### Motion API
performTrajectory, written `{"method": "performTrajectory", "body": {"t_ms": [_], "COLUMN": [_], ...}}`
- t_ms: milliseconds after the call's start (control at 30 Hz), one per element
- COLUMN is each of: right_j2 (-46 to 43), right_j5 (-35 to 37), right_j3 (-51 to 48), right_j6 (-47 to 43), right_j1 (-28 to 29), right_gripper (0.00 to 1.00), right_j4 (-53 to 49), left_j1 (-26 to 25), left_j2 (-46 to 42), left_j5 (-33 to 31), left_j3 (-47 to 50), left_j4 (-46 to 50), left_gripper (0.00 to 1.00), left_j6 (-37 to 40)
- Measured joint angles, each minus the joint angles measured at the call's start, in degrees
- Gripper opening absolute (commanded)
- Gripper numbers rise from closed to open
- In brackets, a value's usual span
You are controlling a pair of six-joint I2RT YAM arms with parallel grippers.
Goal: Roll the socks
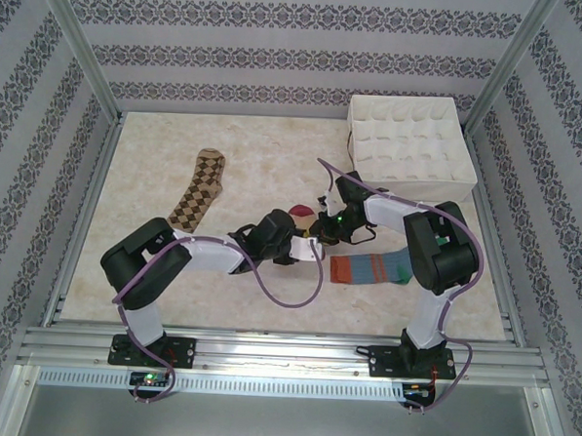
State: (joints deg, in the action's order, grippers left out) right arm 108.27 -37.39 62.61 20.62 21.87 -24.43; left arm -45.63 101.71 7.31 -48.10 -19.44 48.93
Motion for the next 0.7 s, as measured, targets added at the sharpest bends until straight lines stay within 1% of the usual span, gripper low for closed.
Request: {"method": "performTrajectory", "body": {"t_ms": [67, 100, 133, 167, 267, 400, 567, 700], "right_j2": [0.0, 0.0, 0.0, -0.1, -0.8, -3.5, -7.6, -10.1], "right_j5": [-0.1, -0.2, -0.2, -0.2, -1.0, -1.9, -2.6, -2.6], "right_j3": [-0.2, -0.3, -0.5, -0.8, -2.3, -5.6, -9.7, -10.9], "right_j6": [0.0, 0.0, 0.0, 0.2, 0.3, 0.9, 1.9, 1.9], "right_j1": [0.0, 0.0, 0.0, 0.0, -0.6, -1.2, -2.3, -2.2], "right_gripper": [0.21, 0.25, 0.32, 0.38, 0.47, 0.51, 0.53, 0.53], "right_j4": [0.3, 0.5, 0.9, 1.3, 3.3, 5.9, 8.2, 9.7], "left_j1": [0.5, 0.9, 1.3, 1.9, 3.9, 6.5, 10.1, 12.8], "left_j2": [-0.1, -0.1, -0.1, -0.2, -0.3, -0.3, 1.7, 4.2], "left_j5": [1.6, 2.4, 3.3, 4.6, 9.2, 15.5, 23.3, 27.8], "left_j3": [-0.2, -0.4, -0.6, -0.8, -1.7, -2.7, -5.9, -9.2], "left_j4": [1.4, 1.8, 2.4, 3.0, 5.4, 8.1, 12.3, 14.8], "left_gripper": [0.0, 0.0, 0.0, 0.0, 0.0, 0.0, 0.0, 0.0], "left_j6": [-1.5, -1.9, -2.5, -3.2, -5.7, -9.8, -15.1, -18.7]}}
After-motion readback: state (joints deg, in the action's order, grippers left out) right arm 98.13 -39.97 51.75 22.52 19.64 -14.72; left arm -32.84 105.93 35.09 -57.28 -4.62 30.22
